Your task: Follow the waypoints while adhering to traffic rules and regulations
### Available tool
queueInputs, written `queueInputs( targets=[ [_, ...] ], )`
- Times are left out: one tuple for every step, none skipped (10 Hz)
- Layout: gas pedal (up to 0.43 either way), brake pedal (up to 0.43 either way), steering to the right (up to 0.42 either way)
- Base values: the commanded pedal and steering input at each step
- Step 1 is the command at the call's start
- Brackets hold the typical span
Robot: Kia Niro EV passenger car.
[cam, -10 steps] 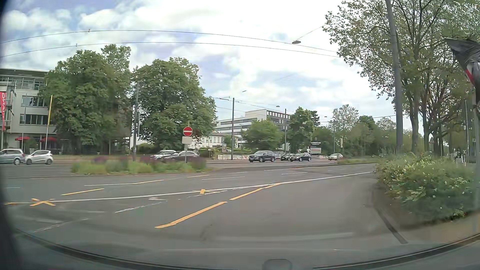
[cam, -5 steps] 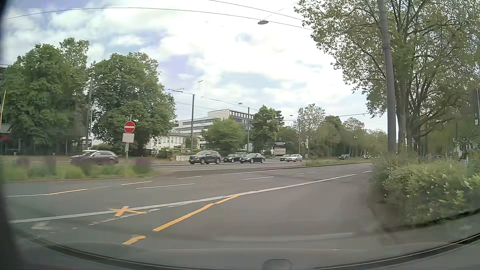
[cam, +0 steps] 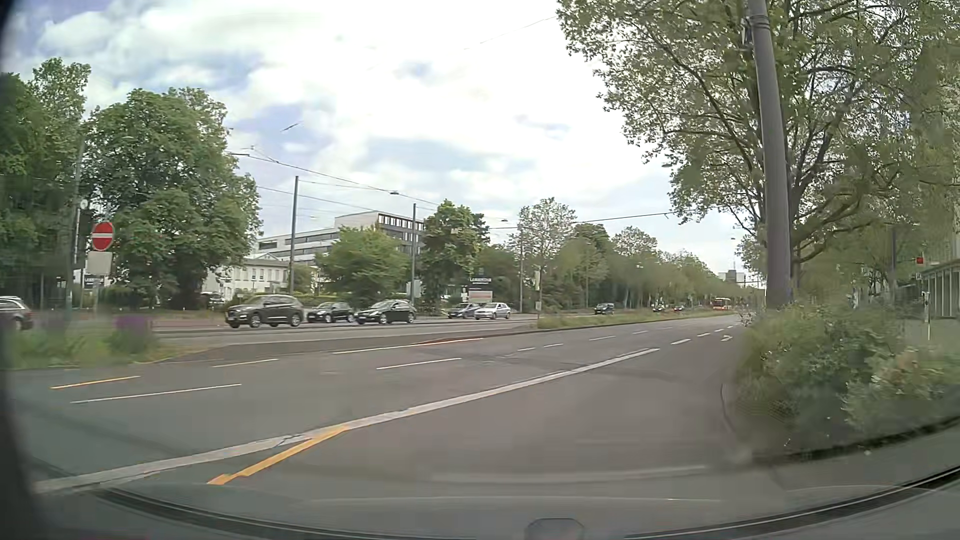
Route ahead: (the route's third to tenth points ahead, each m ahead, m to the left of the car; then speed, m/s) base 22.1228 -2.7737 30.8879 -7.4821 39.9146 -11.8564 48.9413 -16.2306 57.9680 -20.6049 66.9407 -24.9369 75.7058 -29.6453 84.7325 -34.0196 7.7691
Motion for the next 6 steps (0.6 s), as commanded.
queueInputs(
  targets=[
    [0.130, 0.030, 0.155],
    [0.130, 0.030, 0.152],
    [0.130, 0.030, 0.147],
    [0.130, 0.030, 0.146],
    [0.130, 0.037, 0.146],
    [0.138, 0.030, 0.146]
  ],
)
